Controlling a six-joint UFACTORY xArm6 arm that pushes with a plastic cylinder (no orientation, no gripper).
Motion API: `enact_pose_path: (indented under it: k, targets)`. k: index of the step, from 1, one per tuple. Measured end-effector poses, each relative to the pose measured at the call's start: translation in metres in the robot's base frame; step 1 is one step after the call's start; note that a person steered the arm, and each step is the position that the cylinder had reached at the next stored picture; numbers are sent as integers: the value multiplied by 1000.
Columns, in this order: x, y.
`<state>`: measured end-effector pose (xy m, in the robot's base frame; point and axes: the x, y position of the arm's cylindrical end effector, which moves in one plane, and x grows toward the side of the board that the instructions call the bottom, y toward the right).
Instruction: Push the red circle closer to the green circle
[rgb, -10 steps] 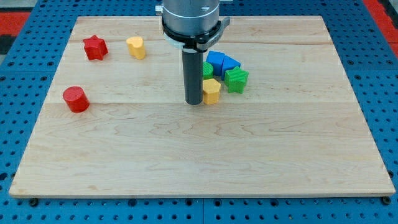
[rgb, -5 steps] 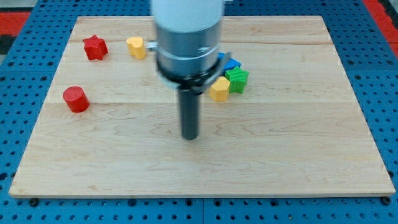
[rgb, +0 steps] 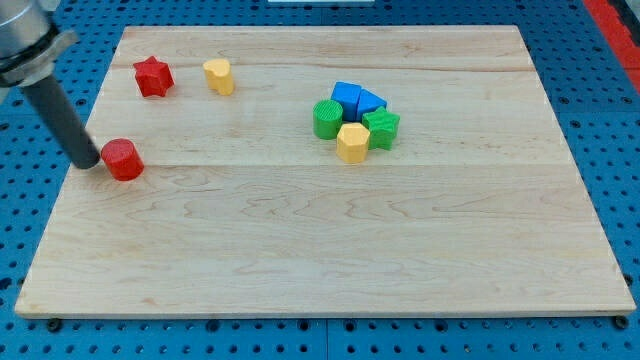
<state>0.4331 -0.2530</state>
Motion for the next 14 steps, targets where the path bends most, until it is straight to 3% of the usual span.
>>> enact_pose_path:
  k: [2,4,5,6,9,11,12,14]
  targets:
    - [-23,106]
    - [-28,11]
    - [-11,-6]
    - [9,23]
    - [-4,138]
    - [-4,114]
    - [17,88]
    - [22,135]
